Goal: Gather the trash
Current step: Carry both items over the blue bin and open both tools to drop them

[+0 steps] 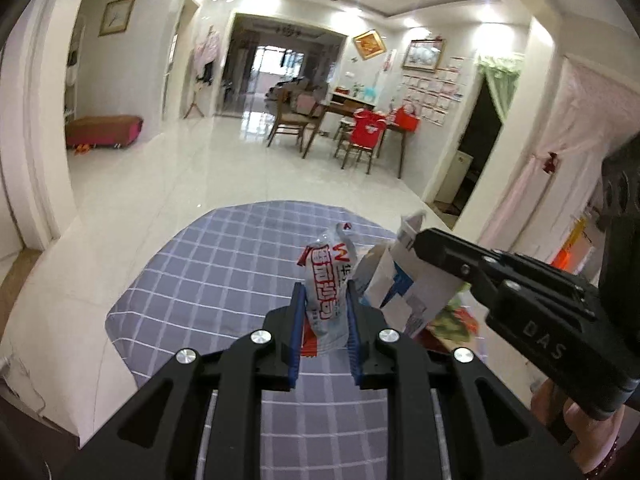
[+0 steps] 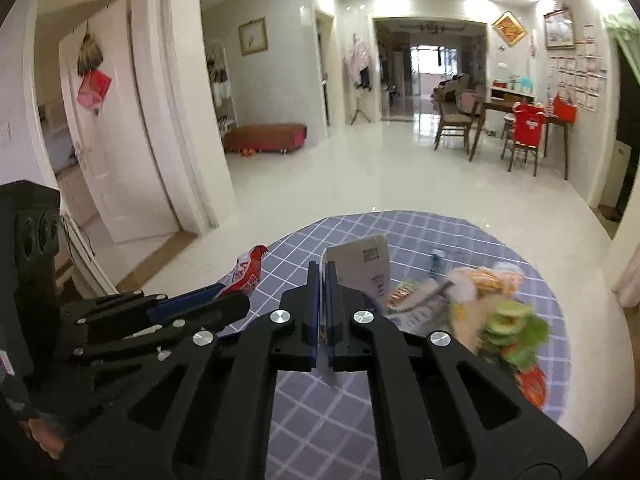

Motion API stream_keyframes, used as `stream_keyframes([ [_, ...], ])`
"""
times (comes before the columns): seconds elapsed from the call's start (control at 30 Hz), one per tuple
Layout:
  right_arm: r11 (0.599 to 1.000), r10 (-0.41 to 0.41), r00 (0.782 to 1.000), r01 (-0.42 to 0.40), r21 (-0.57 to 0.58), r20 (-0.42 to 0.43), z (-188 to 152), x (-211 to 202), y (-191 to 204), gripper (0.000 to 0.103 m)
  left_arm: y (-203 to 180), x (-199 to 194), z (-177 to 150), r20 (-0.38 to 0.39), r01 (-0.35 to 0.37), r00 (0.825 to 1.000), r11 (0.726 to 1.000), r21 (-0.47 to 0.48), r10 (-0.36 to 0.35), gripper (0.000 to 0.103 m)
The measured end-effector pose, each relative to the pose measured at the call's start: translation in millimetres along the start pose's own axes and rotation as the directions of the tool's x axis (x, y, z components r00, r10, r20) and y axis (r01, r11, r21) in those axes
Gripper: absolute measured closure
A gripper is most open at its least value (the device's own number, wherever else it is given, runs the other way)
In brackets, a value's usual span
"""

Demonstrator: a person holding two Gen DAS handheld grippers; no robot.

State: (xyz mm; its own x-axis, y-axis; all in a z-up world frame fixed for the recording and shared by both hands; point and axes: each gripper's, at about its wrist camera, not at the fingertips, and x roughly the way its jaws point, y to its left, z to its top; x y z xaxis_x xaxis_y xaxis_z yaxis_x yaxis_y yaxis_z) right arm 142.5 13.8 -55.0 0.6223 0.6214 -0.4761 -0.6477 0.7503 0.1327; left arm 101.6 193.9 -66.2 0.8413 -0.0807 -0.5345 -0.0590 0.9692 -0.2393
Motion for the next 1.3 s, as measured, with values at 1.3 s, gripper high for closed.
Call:
stream_keyframes([
  [1.3,0.6,-0.542,0.785,0.611,0.517,-0.298,-275,-199,-339,0.098,-402,247,-211,-0.602,0.491,0.761,0.821,0.291,-0.242,0.084],
])
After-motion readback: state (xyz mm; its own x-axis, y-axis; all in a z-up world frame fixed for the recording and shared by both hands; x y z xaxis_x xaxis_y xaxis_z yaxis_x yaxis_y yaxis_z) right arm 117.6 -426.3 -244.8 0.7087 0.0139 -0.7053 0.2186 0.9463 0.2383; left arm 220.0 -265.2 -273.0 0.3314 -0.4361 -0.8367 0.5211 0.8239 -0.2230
